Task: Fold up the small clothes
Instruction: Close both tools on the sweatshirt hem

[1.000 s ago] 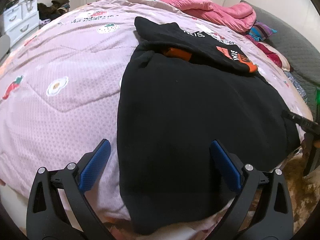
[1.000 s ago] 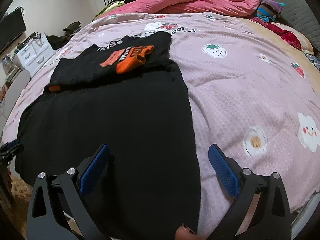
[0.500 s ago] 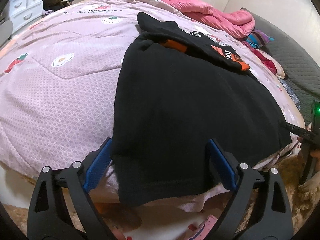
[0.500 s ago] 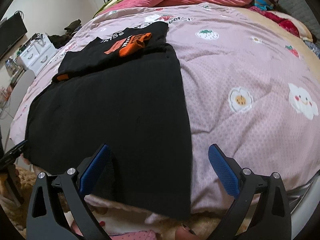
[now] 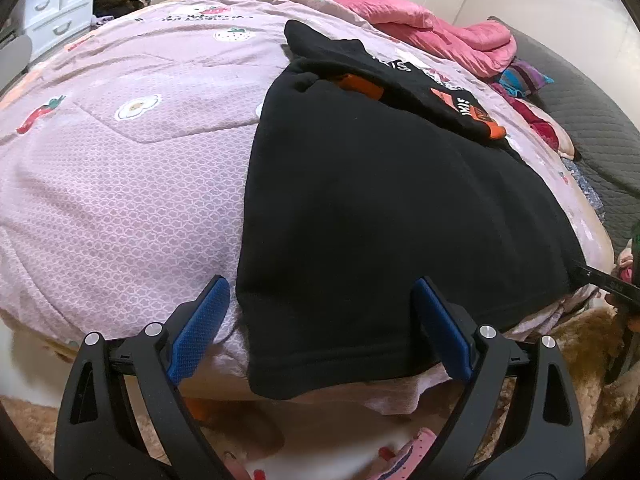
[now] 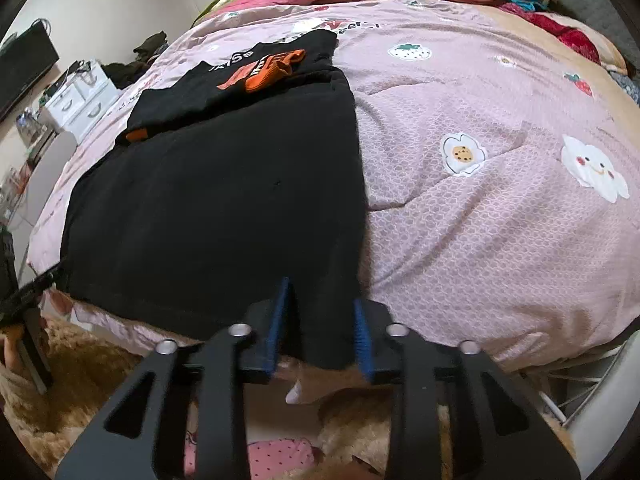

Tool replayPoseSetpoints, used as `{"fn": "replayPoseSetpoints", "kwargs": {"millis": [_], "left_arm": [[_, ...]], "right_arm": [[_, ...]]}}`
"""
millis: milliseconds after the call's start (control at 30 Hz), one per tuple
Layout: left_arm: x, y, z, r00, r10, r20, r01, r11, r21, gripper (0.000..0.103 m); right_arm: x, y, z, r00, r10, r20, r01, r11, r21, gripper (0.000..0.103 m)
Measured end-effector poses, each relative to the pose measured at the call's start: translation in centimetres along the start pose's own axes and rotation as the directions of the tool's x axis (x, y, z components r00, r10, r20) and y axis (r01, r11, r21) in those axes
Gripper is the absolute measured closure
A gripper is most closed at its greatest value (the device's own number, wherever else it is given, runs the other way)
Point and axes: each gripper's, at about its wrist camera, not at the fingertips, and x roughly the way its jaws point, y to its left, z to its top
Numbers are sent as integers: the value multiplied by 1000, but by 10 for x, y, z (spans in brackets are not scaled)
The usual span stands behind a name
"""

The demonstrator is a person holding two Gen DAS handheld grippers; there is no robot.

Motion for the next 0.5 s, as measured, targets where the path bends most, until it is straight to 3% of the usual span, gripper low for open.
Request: {"fn": "replayPoseSetpoints", "kwargs": {"millis": [233,333,500], "left_arm": [[3,4,2,1000,-8,-4,8,1000,-20,18],[1,6,1,1000,10,-5,-10,1000,-27,30],[-3,11,2,1000,20,5,-20,999,-40,59]], "right_arm": [[-24,7,5,988,107,113,-105,994,-22,94],[-34,5,12,973,149,173,-150,989,-9,94],[-42,6,27,958,163,235,-169,986,5,94]]}}
